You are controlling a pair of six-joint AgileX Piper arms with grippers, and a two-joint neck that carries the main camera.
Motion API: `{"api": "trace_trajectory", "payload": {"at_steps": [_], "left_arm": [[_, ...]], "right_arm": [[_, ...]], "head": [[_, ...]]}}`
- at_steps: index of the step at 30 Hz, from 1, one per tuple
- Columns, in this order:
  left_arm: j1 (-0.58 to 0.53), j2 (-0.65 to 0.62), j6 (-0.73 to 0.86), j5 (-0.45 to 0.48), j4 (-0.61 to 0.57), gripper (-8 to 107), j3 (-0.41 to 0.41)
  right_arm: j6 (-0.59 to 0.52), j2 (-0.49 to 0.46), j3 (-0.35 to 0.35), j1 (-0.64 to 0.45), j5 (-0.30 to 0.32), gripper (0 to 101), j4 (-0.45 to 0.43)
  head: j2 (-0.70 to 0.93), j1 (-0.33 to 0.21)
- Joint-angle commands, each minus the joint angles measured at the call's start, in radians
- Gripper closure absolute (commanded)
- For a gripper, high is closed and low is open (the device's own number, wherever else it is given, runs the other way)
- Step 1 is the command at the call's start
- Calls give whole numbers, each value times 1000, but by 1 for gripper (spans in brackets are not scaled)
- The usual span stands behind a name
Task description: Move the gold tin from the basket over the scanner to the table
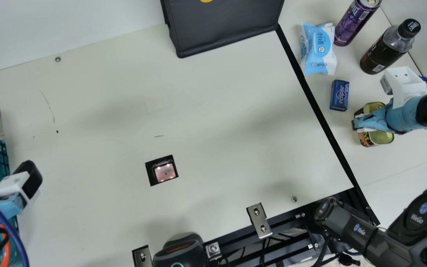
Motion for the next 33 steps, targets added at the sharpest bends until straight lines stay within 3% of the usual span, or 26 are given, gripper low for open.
{"api": "trace_trajectory", "payload": {"at_steps": [1, 4, 17, 31, 33], "left_arm": [[0, 0, 0, 0, 0, 9, 0], [0, 0, 0, 0, 0, 9, 0], [0, 0, 0, 0, 0, 9, 0], [0, 0, 0, 0, 0, 9, 0], [0, 0, 0, 0, 0, 9, 0]], "right_arm": [[-1, 4, 12, -2, -22, 101, 3], [0, 13, 28, -4, -50, 100, 3], [24, 29, 65, -5, -121, 56, -6], [70, 14, 49, 24, -125, 9, -7], [86, 2, 37, 41, -120, 6, -18]], "head": [[-2, -30], [-2, -30], [-2, -30], [-2, -30], [-2, -30]]}}
